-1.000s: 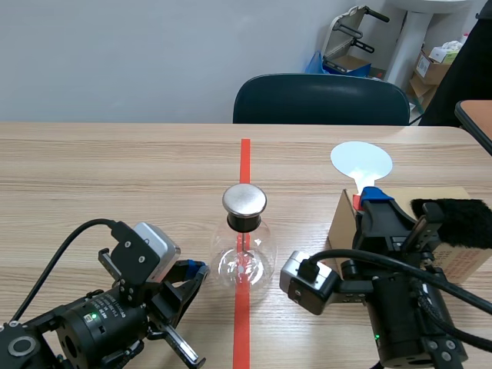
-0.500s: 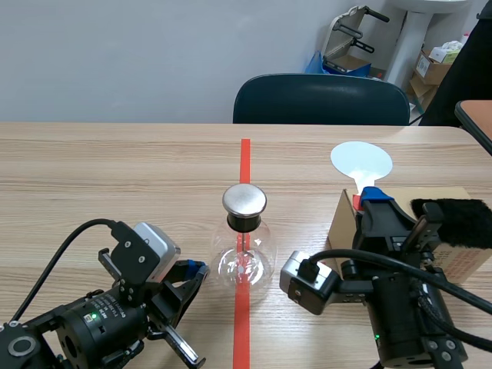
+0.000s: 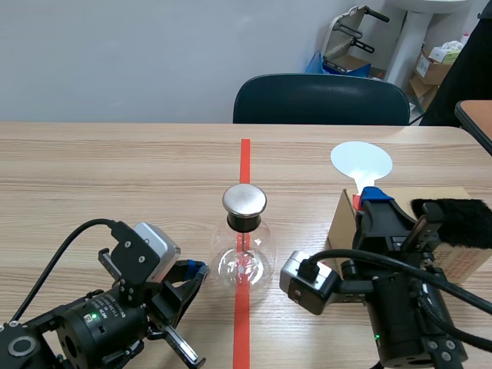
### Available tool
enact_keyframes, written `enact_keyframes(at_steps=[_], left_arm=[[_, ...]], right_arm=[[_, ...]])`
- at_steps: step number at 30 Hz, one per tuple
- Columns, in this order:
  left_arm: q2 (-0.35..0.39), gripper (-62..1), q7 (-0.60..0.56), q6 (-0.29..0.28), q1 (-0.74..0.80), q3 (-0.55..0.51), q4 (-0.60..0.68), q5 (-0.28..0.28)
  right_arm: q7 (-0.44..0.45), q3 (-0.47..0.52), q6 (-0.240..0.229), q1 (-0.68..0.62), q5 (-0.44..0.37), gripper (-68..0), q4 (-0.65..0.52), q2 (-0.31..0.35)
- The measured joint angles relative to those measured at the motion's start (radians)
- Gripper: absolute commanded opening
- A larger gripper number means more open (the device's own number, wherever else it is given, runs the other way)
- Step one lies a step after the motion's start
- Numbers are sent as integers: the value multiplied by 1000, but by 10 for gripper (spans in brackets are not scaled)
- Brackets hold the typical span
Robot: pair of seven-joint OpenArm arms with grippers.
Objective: Do the electroscope experiment
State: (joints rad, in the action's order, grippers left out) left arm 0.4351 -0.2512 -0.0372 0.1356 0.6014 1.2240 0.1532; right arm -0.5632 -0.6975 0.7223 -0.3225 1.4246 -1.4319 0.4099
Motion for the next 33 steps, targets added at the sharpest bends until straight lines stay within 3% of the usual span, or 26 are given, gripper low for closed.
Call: enact_keyframes(at_steps=[17,21,25,29,33], left_arm=[[1,-592,-16,0,0,0,0,0],[12,-592,-25,-11,3,0,0,0],[20,-592,-35,-11,15,-1,0,0],[23,-582,-44,-12,19,0,0,0],[46,-464,-91,-37,19,-1,0,7]], right_arm=[[0,0,0,0,0,-660,-2,0],[-1,5,0,-12,-18,-660,-59,12],[109,112,0,-79,-27,-660,-190,11],[300,279,3,-179,-74,-660,-273,12],[470,418,-1,-285,-174,-659,-275,11]])
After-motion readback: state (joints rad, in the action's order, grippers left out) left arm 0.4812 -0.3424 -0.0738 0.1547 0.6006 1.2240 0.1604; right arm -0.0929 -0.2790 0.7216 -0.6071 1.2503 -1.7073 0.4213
